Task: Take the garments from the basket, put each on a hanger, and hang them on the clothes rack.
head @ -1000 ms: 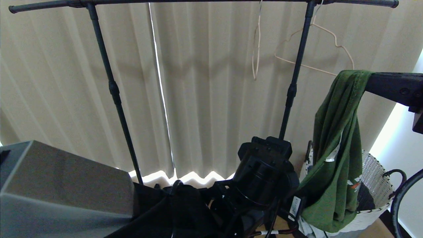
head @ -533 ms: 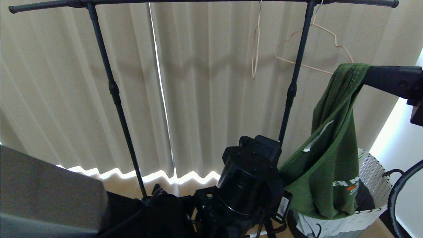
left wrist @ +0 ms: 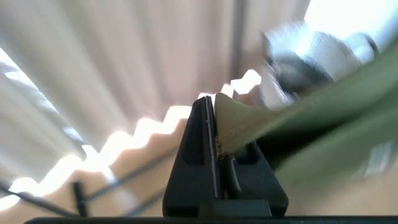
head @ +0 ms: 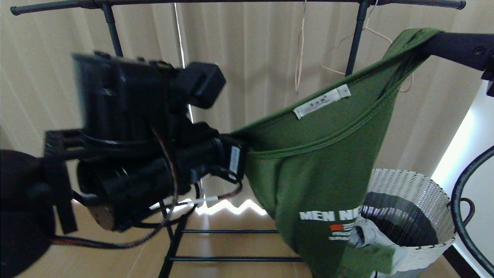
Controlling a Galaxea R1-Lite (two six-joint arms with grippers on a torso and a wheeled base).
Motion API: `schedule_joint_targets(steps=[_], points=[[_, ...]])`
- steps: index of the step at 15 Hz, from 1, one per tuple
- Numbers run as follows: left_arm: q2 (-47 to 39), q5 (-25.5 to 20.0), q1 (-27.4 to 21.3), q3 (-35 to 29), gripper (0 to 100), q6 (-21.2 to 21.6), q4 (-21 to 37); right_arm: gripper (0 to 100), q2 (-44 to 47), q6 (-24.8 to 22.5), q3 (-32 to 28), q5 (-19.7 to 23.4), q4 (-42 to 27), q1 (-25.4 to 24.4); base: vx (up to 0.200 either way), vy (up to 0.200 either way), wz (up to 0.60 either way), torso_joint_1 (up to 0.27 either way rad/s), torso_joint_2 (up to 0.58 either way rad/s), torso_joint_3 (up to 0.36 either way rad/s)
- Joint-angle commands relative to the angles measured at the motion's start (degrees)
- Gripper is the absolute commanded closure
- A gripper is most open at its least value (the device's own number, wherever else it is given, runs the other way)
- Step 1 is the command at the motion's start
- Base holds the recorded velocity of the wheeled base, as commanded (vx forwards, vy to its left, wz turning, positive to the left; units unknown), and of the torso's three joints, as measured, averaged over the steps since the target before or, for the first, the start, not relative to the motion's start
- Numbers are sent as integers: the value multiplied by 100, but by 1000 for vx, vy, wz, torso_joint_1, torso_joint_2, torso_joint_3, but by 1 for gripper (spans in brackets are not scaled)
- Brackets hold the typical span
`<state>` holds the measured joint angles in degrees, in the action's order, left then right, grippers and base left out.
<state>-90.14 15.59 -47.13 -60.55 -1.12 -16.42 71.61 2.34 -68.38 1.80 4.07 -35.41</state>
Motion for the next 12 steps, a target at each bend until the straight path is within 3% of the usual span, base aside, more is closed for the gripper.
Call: schedule_joint_targets(steps=[1, 5, 10, 12], points=[[523, -4, 494, -774, 100, 68, 614, 100, 275, -6, -44, -5, 6, 114, 0, 0, 0, 0, 0, 0], [453, -4, 635, -1820, 100, 464, 1862, 100, 723, -14, -27, 4, 533, 685, 0, 0, 0, 0, 0, 0], [233, -12, 652, -2312, 100, 543, 2046, 100, 899, -6, -27, -5, 832, 852, 0, 0, 0, 0, 0, 0], [286, -12, 687, -2356, 100, 780, 2416, 100, 899, -6, 0, -22, 815, 852, 0, 0, 0, 0, 0, 0]])
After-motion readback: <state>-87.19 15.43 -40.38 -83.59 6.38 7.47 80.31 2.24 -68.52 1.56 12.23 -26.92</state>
